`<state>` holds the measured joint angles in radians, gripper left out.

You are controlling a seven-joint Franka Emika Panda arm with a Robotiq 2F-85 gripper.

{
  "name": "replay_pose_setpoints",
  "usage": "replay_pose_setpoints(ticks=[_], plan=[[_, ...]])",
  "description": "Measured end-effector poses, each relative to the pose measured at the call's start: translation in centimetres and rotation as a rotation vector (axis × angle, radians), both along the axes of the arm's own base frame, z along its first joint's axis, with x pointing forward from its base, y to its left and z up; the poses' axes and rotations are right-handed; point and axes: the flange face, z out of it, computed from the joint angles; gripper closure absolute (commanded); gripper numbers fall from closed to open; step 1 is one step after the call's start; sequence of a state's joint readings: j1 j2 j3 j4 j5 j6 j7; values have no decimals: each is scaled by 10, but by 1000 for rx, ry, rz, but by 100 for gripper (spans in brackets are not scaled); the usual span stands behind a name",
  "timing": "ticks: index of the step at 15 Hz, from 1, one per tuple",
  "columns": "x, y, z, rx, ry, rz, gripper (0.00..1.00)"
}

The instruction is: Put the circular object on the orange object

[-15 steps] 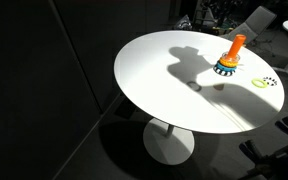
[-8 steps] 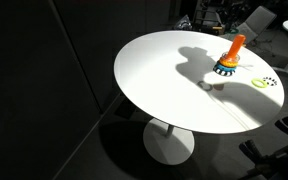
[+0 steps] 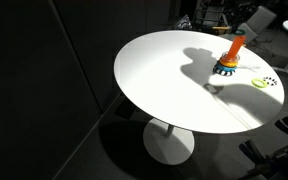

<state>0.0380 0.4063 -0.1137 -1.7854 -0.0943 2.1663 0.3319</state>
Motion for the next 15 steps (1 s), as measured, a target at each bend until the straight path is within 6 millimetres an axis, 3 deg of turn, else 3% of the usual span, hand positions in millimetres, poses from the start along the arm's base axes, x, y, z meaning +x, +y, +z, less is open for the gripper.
replay_pose_setpoints(ticks=[15], plan=[[-10,-24,-10,6,24,-38,94]])
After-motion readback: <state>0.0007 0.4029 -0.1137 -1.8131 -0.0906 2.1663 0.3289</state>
